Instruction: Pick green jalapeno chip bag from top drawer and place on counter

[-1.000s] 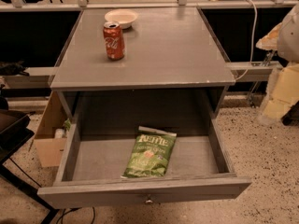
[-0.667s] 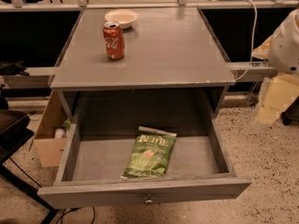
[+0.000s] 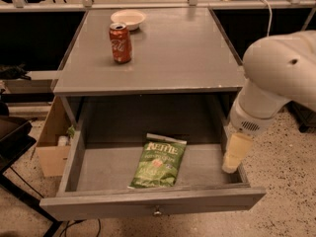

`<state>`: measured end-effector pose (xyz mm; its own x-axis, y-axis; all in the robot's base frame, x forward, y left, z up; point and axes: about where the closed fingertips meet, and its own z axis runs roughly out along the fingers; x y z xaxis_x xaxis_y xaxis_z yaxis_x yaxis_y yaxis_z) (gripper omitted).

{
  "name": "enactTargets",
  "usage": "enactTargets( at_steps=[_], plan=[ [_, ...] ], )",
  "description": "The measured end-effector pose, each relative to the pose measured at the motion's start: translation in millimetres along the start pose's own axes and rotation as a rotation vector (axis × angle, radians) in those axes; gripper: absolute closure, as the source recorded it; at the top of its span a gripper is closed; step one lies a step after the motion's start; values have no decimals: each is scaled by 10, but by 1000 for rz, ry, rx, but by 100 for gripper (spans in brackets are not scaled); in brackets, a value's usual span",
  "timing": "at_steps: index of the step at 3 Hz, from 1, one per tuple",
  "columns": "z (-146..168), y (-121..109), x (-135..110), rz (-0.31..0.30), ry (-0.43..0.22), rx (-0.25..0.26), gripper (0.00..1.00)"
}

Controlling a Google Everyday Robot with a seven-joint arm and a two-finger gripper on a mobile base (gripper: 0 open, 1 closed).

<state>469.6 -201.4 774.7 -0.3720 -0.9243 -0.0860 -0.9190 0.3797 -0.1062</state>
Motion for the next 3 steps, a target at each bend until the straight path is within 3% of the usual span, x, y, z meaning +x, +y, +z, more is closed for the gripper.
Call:
enactTargets(
  at_steps=[1,2,3],
  plan=[
    [680,62,-478,77,50,-105,0],
    [821,-4,-831,124,46,-146,0],
    [1014,141,-1134,130,-7,-191,0]
  ],
)
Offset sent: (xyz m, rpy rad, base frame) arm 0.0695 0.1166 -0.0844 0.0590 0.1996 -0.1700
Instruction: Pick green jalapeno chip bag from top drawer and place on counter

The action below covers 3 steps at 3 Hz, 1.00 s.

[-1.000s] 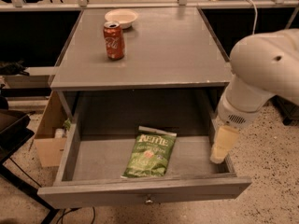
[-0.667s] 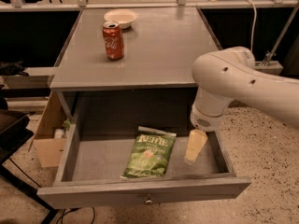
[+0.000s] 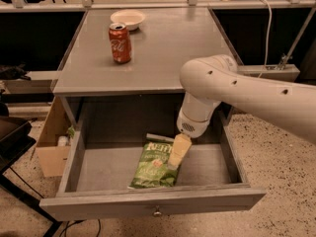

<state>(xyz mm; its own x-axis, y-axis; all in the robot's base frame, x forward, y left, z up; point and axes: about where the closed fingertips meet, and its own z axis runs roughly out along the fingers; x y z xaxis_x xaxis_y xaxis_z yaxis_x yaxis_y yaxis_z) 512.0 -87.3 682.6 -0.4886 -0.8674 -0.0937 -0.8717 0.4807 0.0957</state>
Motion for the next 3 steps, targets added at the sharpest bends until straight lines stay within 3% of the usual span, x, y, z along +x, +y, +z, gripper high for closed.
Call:
enactTargets(
  at_steps=[1,2,3],
  plan=[
    [285,139,-193,-38,-75,-24,0],
    [483,226,-451,-108,-175,33,0],
    [603,288,-604,-141,-222,73,0]
  ],
)
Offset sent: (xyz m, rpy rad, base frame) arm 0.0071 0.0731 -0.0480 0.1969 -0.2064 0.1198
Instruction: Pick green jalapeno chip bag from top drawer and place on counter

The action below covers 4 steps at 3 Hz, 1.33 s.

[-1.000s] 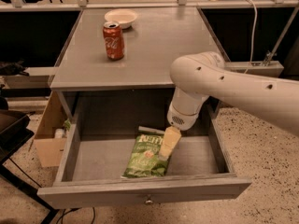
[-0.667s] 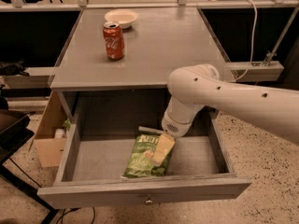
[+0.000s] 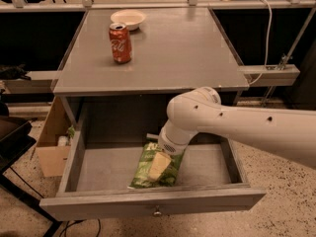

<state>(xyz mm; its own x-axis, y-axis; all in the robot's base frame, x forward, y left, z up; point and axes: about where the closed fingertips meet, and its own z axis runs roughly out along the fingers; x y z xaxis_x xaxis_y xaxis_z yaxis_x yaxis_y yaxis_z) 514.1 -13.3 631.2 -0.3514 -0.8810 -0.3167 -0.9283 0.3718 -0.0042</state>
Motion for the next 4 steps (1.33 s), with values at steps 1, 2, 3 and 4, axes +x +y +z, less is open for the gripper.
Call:
enactTargets(
  at_steps=[1,2,3,4],
  plan=[
    [228,165,-8,-22,-10,12,18],
    [265,191,8,-24,-11,13,42],
    [265,191,8,-24,-11,13,66],
    [261,191,6,-24,-11,13,89]
  ],
)
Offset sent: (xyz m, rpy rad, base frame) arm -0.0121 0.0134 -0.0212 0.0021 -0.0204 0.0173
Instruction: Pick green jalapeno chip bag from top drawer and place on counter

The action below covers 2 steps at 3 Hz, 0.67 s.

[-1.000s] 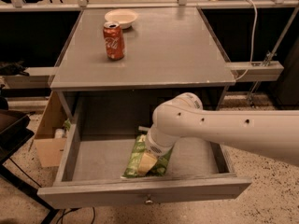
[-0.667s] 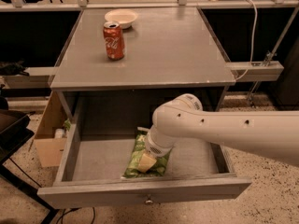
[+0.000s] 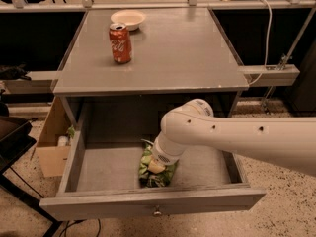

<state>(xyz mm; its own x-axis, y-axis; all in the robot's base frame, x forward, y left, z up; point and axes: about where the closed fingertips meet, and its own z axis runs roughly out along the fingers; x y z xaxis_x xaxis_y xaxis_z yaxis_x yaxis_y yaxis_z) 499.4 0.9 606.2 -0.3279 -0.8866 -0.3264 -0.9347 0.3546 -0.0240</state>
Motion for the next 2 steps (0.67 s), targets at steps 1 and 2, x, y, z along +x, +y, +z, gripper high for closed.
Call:
enactTargets(
  at_steps=[1,2],
  plan=[
    [-82,-2,-28,0,0,0,100],
    [-113,-3,-38,0,0,0,100]
  ],
)
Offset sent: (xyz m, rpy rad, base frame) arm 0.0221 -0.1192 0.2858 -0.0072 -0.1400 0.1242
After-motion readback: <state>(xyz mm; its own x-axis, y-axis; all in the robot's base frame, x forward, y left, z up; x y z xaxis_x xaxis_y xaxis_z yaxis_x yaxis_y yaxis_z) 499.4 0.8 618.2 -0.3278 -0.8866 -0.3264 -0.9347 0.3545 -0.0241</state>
